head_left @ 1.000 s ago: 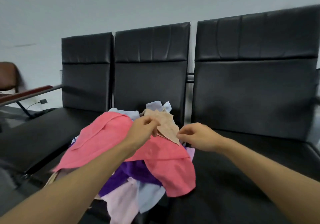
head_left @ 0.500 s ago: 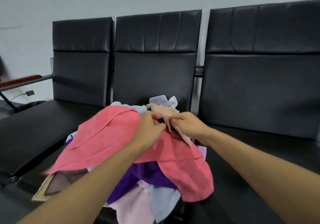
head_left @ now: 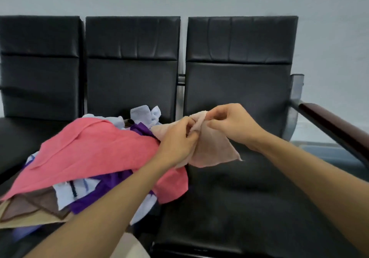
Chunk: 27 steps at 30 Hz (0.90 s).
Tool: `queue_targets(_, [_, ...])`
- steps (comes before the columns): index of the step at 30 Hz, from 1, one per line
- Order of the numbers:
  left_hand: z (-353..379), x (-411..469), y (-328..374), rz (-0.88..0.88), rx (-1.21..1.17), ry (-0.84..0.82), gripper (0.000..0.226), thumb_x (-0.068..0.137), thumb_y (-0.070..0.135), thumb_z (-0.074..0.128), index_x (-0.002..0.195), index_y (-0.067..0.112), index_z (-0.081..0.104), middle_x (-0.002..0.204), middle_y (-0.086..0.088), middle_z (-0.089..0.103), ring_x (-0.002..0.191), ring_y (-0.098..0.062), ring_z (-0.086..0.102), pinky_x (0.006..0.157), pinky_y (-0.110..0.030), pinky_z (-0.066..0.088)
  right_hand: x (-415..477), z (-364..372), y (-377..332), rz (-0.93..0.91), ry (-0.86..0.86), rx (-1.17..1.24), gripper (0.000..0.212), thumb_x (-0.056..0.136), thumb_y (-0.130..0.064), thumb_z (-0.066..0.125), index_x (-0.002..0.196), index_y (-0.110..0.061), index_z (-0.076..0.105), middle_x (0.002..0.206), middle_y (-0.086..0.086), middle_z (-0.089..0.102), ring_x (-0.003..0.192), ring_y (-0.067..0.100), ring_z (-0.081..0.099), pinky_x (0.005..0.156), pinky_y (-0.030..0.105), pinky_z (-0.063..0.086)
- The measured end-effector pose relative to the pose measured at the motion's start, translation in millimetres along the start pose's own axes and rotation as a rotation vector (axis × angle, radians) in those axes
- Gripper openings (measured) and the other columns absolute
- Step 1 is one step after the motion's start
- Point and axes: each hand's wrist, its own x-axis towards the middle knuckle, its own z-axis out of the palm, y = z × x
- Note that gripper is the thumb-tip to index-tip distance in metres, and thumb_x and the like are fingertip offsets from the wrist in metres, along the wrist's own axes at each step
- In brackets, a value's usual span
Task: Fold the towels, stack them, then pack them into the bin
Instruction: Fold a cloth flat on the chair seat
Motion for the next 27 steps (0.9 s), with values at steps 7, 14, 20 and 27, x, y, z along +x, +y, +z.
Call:
queue_targets(7, [51, -21, 14, 0.126, 0.140, -0.085, 0.024, 0.073, 0.023, 0.046, 0.095, 0.026, 0.056, 0.085, 0.014, 0.059, 0.080, -0.013, 0.057, 0.072, -0.039, 0.048, -69, -47, 72, -0.127, 0.112, -0.345, 0.037, 0.073, 0.008, 0.055, 0.089, -0.025, 0.060, 0.085, -0.014, 0.059, 0.081, 0.002, 0.056, 0.072, 0.008, 0.040])
queue_targets(14, [71, -41, -21, 0.223, 0.321, -0.377, 0.036, 0.074, 0.017, 0.055, 0.109, 0.025, 0.059, 0.101, 0.010, 0.059, 0.091, -0.012, 0.058, 0.077, -0.035, 0.048, -105, -45, 139, 0.068, 0.182, -0.530, 0.033, 0.076, -0.009, 0.062, 0.102, -0.027, 0.070, 0.094, -0.009, 0.071, 0.092, 0.016, 0.065, 0.077, 0.037, 0.053])
queue_targets(20, [55, -45, -48, -0.004, 0.504, -0.495, 0.007, 0.089, 0.020, 0.059, 0.086, 0.026, 0.063, 0.084, 0.010, 0.067, 0.082, -0.013, 0.061, 0.068, -0.034, 0.045, -123, -61, 159, 0.313, 0.157, -0.542, 0.011, 0.081, -0.020, 0.065, 0.077, -0.026, 0.072, 0.066, -0.010, 0.064, 0.067, 0.006, 0.058, 0.057, 0.020, 0.041])
queue_targets(27, [57, -34, -43, -0.264, 0.107, -0.401, 0.015, 0.091, 0.007, 0.055, 0.080, 0.012, 0.063, 0.053, 0.012, 0.059, 0.043, -0.005, 0.059, 0.044, -0.018, 0.042, -115, -60, 172, 0.428, 0.104, -0.222, 0.024, 0.084, -0.009, 0.056, 0.077, -0.027, 0.071, 0.075, -0.012, 0.068, 0.070, 0.002, 0.060, 0.054, 0.012, 0.042])
